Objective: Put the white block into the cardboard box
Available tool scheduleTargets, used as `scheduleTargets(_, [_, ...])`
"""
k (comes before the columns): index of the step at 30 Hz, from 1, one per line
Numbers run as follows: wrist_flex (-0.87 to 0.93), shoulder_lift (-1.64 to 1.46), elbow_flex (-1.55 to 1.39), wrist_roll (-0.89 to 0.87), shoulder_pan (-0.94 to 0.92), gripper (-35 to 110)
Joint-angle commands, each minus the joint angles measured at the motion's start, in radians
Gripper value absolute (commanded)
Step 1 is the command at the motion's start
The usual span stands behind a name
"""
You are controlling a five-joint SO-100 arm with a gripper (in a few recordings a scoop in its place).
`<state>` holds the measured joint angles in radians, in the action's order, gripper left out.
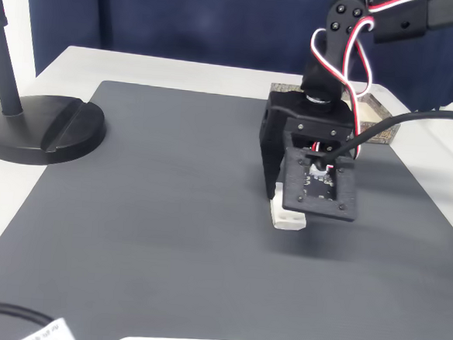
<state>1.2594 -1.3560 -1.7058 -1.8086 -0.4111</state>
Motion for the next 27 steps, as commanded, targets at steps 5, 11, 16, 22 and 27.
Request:
scheduleTargets(5, [0.089,-0.236,0.008,0.163,-0.066,-2])
scheduleTargets(11, [0.173,-0.295,0.072,0.333,-0.109,-2])
scheduleTargets(16, [0.175,-0.336,0.084,0.612,-0.147,-2])
scheduleTargets(22, [0.19,-0.354,0.135,0.81,-0.19,-2])
scheduleTargets(27, [0.23,-0.327,0.222,0.957,-0.272,-2])
